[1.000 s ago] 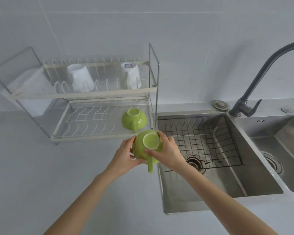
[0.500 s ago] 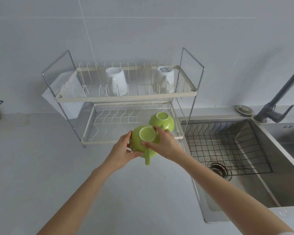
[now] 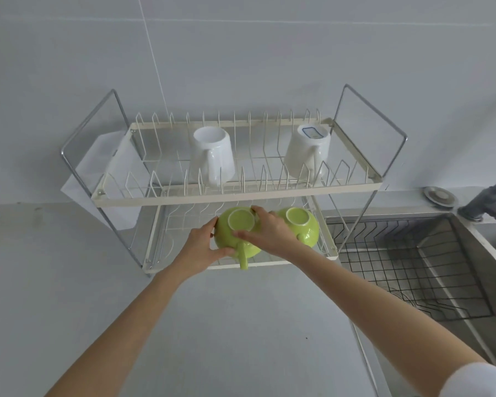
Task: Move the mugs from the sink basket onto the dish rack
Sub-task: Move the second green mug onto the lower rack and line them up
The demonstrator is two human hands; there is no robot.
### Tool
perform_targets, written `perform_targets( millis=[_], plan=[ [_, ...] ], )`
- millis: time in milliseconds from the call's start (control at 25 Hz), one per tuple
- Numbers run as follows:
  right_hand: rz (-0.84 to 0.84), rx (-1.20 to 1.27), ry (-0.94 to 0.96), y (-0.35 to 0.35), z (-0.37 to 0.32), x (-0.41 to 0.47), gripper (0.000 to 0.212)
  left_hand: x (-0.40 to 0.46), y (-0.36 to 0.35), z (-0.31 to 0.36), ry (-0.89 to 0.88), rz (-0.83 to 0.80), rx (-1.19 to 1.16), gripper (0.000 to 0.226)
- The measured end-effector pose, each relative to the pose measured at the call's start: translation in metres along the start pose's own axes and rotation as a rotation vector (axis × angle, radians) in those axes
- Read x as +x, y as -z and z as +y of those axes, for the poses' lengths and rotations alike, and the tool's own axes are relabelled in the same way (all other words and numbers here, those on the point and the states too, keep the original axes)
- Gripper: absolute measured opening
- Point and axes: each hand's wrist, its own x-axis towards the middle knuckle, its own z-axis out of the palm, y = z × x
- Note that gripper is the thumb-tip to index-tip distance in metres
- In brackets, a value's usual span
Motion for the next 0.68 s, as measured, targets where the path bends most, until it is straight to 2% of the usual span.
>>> perform_targets(
  millis=[320, 520, 680],
  plan=[
    [-0.047, -0.001, -0.045, -0.015, 0.011, 0.034, 0.078, 0.031, -0.006, -0.016, 0.096, -0.074, 0.030, 0.080],
    [-0.052, 0.005, -0.043, -0.024, 0.015, 0.038, 0.080, 0.030, -0.011, -0.016, 0.045, -0.068, 0.050, 0.067],
    [0.006, 0.017, 0.013, -0.026, 0.016, 0.037, 0.075, 0.027, -0.012, -0.013, 0.012, -0.042, 0.035, 0.073]
  ],
)
